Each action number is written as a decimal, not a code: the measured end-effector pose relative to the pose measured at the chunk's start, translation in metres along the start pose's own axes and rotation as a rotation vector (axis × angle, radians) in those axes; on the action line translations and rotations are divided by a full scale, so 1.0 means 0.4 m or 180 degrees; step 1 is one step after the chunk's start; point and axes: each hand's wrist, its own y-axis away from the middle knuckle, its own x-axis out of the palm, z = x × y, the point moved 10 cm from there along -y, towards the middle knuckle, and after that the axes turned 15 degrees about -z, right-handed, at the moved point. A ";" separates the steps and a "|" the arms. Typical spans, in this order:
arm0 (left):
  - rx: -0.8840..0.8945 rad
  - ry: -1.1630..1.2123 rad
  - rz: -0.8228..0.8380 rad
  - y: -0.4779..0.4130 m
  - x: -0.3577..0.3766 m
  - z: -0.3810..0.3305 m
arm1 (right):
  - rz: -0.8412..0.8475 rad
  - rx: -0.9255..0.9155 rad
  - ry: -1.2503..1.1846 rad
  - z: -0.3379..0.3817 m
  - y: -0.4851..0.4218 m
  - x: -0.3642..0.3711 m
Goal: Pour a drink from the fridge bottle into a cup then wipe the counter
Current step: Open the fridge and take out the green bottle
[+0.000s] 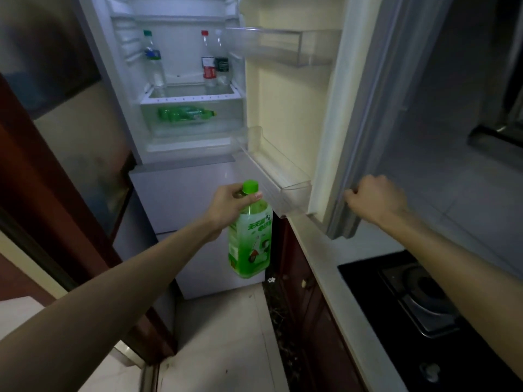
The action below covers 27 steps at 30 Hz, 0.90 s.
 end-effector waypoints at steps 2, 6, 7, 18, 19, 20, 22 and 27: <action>0.0011 0.0020 -0.0063 0.004 0.003 -0.001 | 0.0008 0.0366 -0.0118 -0.078 -0.002 -0.001; 0.0019 0.0014 -0.0046 0.013 0.004 0.001 | 0.0015 0.0852 -0.0831 -0.142 -0.009 0.027; 0.0020 0.0014 -0.0037 0.013 0.001 0.001 | 0.0094 0.0944 -0.1223 -0.135 -0.007 0.043; -0.0089 0.0119 0.0142 0.025 -0.044 0.052 | -0.0555 0.1048 -0.1462 0.000 0.057 0.031; -0.0123 0.0156 0.0165 0.027 -0.053 0.059 | -0.0646 0.0916 -0.1394 0.031 0.069 0.027; -0.0153 0.0193 0.0177 0.026 -0.064 0.066 | -0.0731 0.0787 -0.1332 0.061 0.078 0.025; -0.0195 0.0265 0.0176 0.023 -0.095 0.082 | -0.0876 0.0528 -0.1186 0.124 0.094 0.025; -0.0247 0.0317 0.0033 0.000 -0.203 0.135 | -0.1293 -0.0119 -0.1419 0.288 0.111 0.025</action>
